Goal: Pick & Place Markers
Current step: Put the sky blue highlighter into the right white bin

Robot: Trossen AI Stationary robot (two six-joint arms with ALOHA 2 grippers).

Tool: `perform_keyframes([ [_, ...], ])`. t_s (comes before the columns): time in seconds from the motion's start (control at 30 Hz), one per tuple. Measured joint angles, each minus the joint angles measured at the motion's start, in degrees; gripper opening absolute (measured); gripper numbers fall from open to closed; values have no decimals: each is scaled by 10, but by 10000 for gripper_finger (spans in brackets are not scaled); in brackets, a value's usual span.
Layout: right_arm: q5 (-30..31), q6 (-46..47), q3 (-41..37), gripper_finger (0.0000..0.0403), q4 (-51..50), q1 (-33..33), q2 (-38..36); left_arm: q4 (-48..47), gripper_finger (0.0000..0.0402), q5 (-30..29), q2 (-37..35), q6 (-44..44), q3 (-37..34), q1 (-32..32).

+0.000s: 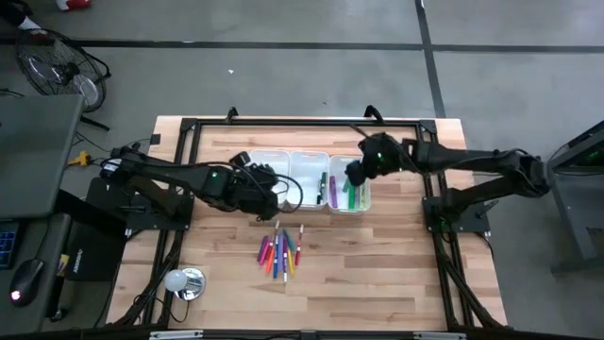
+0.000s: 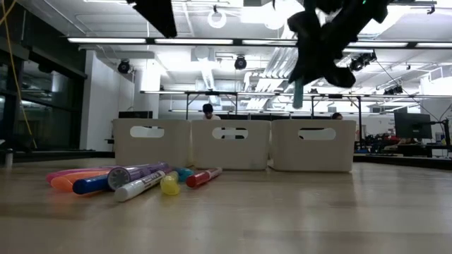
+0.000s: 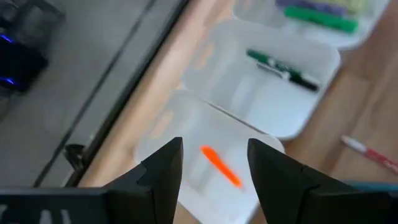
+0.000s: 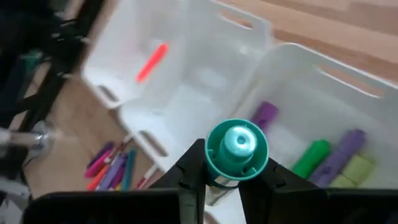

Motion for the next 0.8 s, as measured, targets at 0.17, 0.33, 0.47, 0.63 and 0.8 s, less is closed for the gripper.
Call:
perform_keyframes([
  [0.17, -63, 5, 0, 54, -10, -52, 54, 19, 177, -33, -47, 4, -57, 0],
  [0.33, -85, 35, 0, 54, -13, -54, 112, 45, 177, -30, -87, 33, -106, 17],
  [0.47, -103, 62, 0, 54, -3, -52, 144, 56, 177, -13, -127, 59, -154, 40],
  [0.63, -95, 93, 0, 75, 0, -47, 157, 147, 177, 22, -185, 117, -226, 78],
  [0.8, -93, 106, 0, 111, 4, -47, 152, 225, 177, 88, -227, 179, -280, 112],
])
